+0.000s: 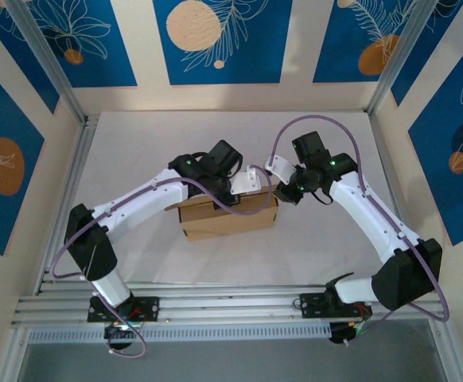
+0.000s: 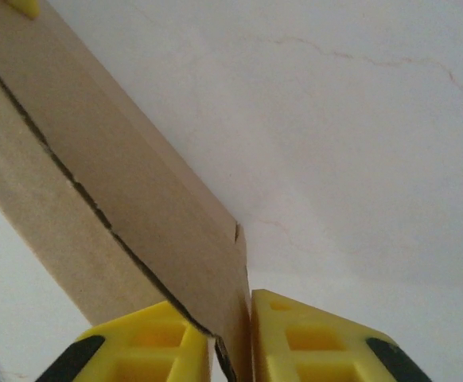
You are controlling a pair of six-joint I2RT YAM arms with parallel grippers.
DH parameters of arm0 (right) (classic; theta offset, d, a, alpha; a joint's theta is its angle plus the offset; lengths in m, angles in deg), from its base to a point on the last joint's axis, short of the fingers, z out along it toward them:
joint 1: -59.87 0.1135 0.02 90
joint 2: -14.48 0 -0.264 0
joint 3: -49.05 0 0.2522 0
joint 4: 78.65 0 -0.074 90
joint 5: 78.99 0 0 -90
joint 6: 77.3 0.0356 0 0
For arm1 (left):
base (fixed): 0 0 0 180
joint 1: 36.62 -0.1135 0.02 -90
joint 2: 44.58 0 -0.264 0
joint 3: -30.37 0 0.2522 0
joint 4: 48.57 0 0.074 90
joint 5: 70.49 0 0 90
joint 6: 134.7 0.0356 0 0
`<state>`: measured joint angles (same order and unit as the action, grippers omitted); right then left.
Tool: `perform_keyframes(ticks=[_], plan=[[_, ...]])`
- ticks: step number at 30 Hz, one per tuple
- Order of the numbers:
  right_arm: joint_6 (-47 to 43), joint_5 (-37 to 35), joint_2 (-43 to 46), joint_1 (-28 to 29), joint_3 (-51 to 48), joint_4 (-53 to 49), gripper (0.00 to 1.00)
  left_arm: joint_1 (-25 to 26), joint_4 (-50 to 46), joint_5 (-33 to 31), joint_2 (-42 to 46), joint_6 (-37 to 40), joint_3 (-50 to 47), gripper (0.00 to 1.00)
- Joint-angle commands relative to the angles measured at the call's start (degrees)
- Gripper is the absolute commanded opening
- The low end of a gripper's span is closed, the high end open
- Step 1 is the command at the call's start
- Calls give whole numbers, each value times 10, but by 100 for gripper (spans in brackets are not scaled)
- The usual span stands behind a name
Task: Fold the paper box
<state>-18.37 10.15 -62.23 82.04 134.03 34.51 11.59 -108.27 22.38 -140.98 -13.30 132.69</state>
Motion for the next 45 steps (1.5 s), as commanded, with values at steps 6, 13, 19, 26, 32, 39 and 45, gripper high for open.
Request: perform_keyframes(ticks=[6, 13, 19, 26, 32, 39, 45], plan=[[31, -44, 6, -8, 9, -45, 27, -6, -1, -4, 2, -7, 0, 0], [93, 15, -9, 28, 44, -66, 8, -6, -2, 0, 1, -10, 5, 0], [151, 53, -10, 89, 55, -77, 13, -5, -2, 1, -1, -11, 7, 0], [226, 71, -10, 116, 43, -14, 27, -6, -7, 7, -6, -13, 13, 0], [266, 77, -6, 99, 31, 38, 34, -6, -10, 13, -5, -14, 11, 0], [290, 87, 14, 82, 25, 40, 36, -6, -11, 2, -9, -13, 11, 0], [278, 48, 88, 13, 18, -26, 38, -8, -6, -5, -3, -10, 2, 0]])
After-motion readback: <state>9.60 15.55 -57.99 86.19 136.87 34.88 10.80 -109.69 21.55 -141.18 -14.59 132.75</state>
